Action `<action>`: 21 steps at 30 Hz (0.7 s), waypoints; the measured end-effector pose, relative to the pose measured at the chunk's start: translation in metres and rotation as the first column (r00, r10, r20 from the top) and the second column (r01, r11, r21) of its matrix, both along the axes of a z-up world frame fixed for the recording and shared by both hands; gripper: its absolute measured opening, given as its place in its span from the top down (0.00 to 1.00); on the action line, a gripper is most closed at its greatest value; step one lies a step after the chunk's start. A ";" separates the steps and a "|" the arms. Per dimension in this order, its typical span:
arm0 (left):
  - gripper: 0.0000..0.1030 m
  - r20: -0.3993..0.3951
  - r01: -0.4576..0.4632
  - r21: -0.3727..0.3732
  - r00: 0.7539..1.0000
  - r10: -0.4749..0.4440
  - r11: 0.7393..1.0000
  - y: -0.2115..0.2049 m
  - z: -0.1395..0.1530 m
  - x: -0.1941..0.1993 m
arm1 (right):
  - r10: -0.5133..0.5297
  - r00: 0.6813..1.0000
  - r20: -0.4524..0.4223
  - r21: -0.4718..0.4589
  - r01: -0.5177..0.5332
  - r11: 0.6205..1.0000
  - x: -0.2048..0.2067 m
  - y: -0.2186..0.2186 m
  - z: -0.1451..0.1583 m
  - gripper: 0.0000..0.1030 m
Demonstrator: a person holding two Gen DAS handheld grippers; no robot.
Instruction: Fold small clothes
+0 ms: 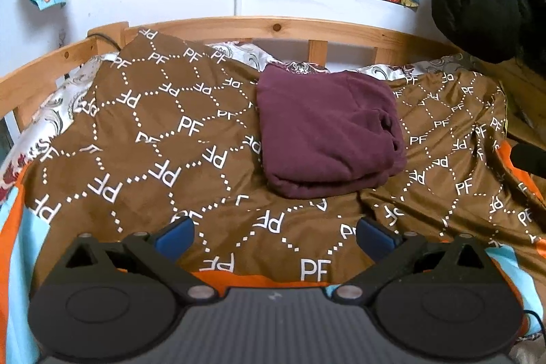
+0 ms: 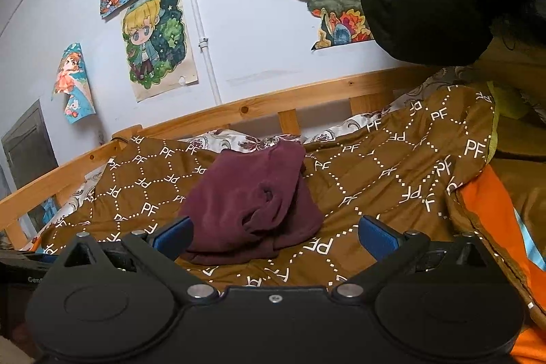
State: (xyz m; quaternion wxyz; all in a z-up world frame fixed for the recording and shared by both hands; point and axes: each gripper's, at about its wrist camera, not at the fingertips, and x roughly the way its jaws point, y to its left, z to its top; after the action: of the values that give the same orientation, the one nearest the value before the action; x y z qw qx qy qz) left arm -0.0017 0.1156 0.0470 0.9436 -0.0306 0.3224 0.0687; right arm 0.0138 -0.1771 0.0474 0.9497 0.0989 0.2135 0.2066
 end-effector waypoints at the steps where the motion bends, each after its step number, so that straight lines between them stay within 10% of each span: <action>1: 0.01 0.003 -0.001 0.007 1.000 0.001 1.000 -0.001 0.000 0.000 | -0.001 1.000 -0.001 0.001 0.001 1.000 0.000 0.000 0.000 0.01; 21: 0.01 0.005 0.019 0.026 1.000 -0.019 0.999 -0.003 0.001 -0.001 | -0.004 1.000 -0.005 -0.003 0.004 1.000 -0.001 -0.002 -0.001 0.01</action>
State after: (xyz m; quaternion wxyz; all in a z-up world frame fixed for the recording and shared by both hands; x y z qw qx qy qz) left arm -0.0030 0.1125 0.0485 0.9454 -0.0154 0.3192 0.0639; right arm 0.0125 -0.1790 0.0460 0.9498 0.0982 0.2159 0.2041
